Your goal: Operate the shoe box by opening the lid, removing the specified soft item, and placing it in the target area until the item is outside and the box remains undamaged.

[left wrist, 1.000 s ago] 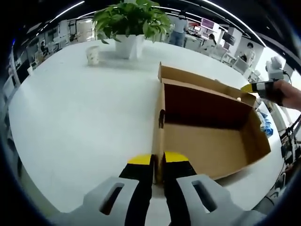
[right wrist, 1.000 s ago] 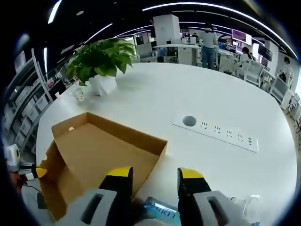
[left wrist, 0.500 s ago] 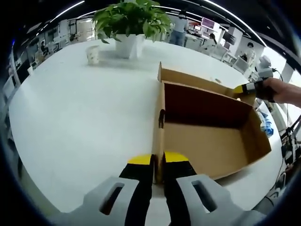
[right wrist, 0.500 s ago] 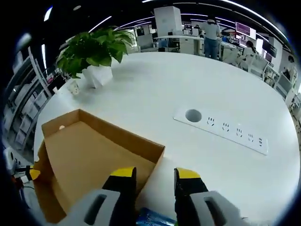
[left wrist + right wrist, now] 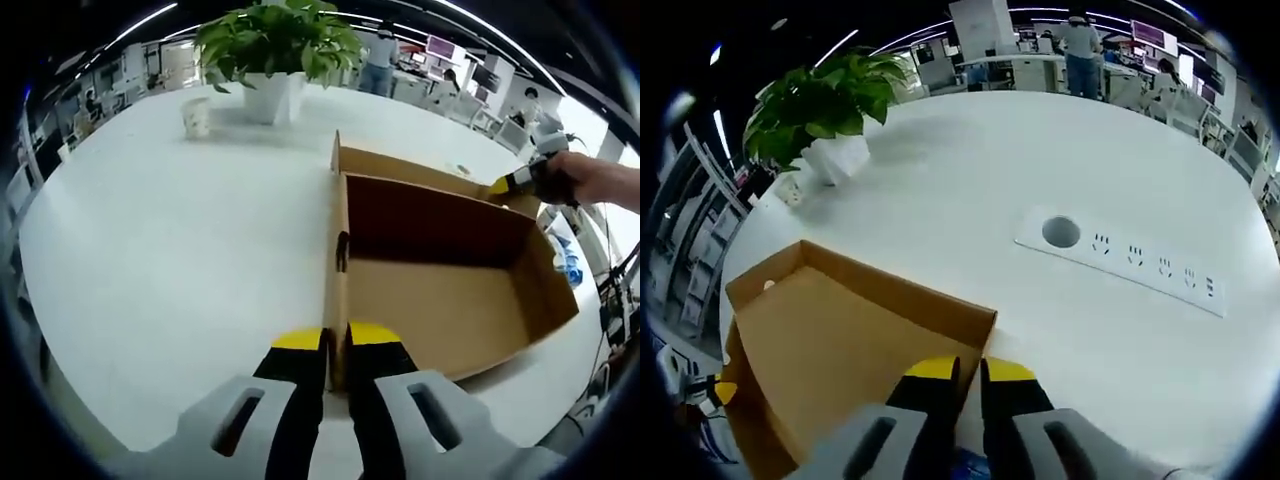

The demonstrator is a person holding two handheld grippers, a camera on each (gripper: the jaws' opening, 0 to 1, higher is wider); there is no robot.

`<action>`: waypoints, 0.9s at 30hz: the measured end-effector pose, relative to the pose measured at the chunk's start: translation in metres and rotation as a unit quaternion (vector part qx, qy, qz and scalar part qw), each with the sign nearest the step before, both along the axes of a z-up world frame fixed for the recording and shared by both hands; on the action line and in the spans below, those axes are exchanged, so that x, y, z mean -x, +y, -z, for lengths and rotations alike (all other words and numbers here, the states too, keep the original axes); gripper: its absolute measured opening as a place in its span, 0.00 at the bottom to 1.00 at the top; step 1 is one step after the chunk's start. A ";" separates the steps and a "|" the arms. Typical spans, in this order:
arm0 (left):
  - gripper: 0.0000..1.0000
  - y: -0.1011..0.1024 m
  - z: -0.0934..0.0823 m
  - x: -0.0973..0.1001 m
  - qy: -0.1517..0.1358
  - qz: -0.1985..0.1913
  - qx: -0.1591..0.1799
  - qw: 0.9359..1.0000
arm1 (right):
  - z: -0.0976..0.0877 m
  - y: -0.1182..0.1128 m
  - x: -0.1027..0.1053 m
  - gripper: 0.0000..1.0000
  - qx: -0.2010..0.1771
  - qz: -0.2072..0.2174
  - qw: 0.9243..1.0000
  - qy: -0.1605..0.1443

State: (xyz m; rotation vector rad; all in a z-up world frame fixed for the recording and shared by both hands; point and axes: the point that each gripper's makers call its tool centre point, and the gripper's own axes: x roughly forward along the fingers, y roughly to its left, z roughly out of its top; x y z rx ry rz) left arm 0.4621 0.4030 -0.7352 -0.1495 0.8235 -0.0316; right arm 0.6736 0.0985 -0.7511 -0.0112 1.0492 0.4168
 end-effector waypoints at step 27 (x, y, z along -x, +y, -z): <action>0.06 -0.002 0.003 0.000 0.004 0.002 -0.016 1.000 | -0.056 -0.008 0.000 0.00 0.029 0.018 0.996 -0.086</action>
